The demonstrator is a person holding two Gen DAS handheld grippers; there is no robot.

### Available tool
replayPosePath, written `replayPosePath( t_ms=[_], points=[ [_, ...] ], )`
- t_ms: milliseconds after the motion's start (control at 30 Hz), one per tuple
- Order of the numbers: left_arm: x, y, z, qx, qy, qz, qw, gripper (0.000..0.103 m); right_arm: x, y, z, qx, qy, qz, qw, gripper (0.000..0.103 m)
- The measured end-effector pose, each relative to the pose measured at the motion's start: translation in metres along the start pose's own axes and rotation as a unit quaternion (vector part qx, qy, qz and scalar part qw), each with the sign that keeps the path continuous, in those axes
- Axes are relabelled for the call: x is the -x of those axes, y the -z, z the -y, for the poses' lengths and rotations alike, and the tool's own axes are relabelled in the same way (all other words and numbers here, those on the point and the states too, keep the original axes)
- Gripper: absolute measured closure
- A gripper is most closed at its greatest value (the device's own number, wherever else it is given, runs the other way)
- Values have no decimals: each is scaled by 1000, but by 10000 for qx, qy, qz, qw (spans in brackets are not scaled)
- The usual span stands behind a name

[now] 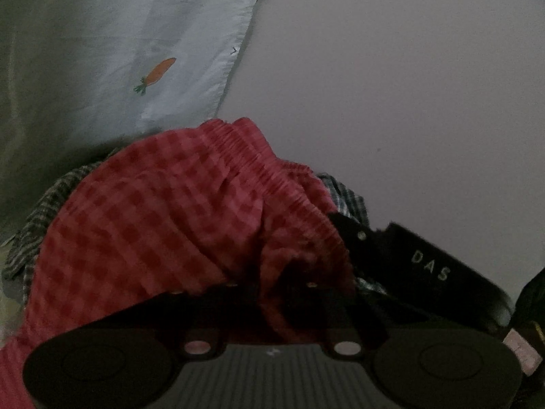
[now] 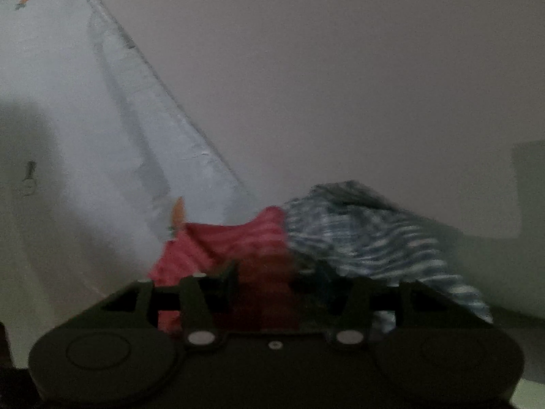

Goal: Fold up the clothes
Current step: 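Carry the red gingham garment with both grippers onto the open sheet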

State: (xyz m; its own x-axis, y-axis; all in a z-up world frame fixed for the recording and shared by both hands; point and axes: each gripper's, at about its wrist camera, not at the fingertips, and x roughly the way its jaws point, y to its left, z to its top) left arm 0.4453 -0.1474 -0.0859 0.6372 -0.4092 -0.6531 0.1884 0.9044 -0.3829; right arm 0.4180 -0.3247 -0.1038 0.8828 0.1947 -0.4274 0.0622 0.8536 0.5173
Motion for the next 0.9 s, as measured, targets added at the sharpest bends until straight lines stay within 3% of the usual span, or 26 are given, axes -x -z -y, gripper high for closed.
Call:
replayPosePath(
  t_ms=[133, 200, 267, 367, 600, 767, 900],
  points=[
    [3, 4, -8, 155, -6, -31, 9999, 96, -2, -1, -11, 54, -207, -62, 9998, 50],
    [5, 7, -13, 246, -42, -36, 9997, 98, -12, 2, -13, 142, -66, -342, 9993, 53],
    [9, 10, -16, 275, -97, -12, 9996, 99, -18, 5, -13, 177, 1, -567, 9982, 85],
    [25, 13, -22, 305, -254, 81, 9992, 101, -9, 7, -18, 403, -10, -482, 9980, 99],
    [99, 26, -35, 414, -823, 532, 9943, 102, 62, 17, -57, 1324, -211, -96, 9909, 101],
    [185, 52, -39, 513, -1239, 960, 9863, 102, 127, 34, -88, 1567, -602, -76, 9858, 101],
    [265, 94, -40, 476, -1632, 1306, 9768, 102, 179, 48, -112, 1759, -913, -59, 9802, 101]
  ],
)
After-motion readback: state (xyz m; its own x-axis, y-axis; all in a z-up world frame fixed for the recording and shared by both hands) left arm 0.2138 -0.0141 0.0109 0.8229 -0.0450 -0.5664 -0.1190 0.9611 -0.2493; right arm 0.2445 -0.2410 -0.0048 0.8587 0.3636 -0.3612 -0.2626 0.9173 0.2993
